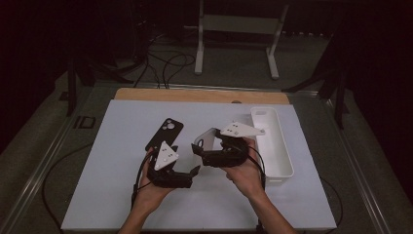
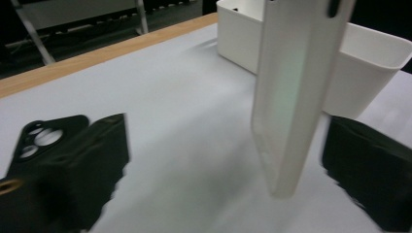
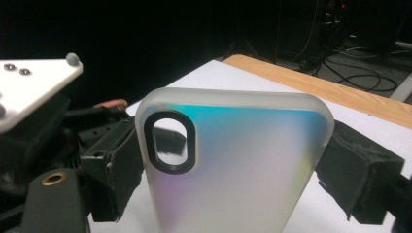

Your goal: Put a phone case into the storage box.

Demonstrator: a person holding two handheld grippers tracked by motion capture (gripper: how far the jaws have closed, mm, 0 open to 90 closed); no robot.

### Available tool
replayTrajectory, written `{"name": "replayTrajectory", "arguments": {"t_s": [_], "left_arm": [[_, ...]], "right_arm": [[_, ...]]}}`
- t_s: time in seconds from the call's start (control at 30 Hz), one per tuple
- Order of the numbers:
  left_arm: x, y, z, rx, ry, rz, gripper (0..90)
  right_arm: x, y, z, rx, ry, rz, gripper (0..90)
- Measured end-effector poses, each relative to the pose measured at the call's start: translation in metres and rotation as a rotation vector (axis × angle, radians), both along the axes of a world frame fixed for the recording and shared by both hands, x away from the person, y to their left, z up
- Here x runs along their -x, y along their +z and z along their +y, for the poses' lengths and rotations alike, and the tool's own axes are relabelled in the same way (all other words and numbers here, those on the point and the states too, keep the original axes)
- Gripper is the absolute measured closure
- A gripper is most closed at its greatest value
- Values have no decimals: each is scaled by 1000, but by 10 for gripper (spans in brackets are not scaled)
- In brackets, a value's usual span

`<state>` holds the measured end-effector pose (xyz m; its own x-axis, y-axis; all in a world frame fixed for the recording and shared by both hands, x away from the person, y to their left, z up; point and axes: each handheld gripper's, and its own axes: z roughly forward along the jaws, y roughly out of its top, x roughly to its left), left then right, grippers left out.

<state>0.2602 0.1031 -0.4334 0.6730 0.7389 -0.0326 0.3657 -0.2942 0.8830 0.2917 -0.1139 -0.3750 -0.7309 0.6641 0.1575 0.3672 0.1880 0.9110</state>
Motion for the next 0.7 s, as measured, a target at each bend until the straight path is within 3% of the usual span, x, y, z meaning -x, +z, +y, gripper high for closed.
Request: {"name": "replayTrajectory", "arguments": {"t_s": [0.3, 0.7], "left_arm": [[0, -7, 38, 42, 83, -18, 0], [11, -34, 85, 36, 189, -56, 0]], "right_arm": [[-1, -1, 0, 2, 3, 8, 165], [-3, -4, -5, -8, -9, 12, 165]]}}
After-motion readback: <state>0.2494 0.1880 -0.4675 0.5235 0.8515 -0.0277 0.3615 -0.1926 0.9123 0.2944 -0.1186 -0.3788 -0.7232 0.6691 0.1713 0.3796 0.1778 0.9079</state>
